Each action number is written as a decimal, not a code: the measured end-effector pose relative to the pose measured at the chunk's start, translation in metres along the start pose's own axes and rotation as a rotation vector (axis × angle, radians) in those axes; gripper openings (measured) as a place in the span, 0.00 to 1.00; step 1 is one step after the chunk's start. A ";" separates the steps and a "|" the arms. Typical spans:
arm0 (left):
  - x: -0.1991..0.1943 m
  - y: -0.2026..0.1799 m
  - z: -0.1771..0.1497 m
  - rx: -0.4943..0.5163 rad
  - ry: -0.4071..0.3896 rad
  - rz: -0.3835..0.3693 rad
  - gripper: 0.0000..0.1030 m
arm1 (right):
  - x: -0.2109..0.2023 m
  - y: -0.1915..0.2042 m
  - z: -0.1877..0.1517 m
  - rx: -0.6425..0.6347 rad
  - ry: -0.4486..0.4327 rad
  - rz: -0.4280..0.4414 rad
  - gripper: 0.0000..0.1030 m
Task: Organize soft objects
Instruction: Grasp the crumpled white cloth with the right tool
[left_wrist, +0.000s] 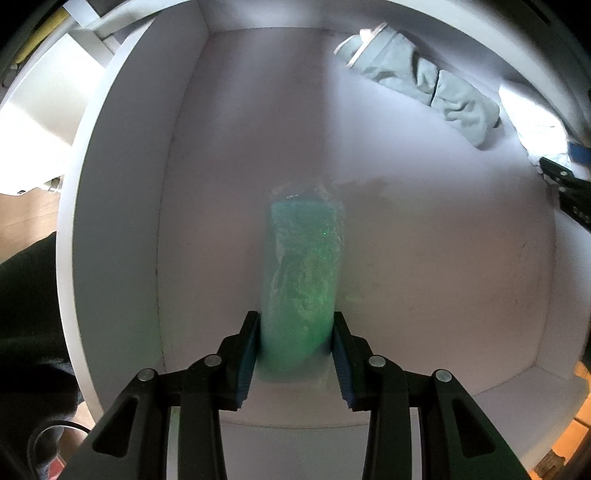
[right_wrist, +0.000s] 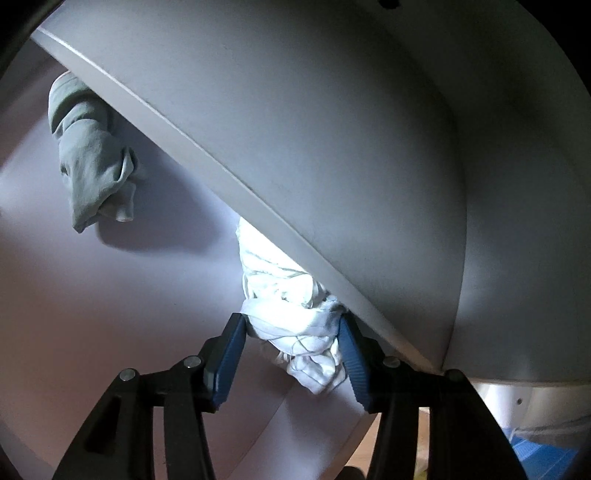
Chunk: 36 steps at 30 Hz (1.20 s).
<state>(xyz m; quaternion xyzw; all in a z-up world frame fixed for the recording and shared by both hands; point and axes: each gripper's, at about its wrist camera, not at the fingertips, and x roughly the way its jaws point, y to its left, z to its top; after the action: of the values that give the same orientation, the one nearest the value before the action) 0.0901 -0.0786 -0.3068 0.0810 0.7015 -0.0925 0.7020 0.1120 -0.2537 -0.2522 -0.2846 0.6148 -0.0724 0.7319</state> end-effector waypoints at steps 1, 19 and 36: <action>0.000 0.009 0.002 0.003 -0.001 0.001 0.37 | 0.000 -0.004 0.000 -0.006 0.008 0.001 0.44; -0.044 0.024 -0.015 -0.047 -0.050 -0.040 0.40 | -0.027 -0.025 -0.029 0.117 -0.034 0.228 0.45; -0.052 0.062 -0.037 -0.143 -0.071 -0.050 0.61 | 0.024 -0.056 0.027 0.067 0.009 0.061 0.45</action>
<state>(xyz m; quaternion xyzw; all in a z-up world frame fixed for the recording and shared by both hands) 0.0697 -0.0085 -0.2563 0.0097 0.6828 -0.0627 0.7278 0.1564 -0.3026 -0.2421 -0.2407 0.6239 -0.0721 0.7400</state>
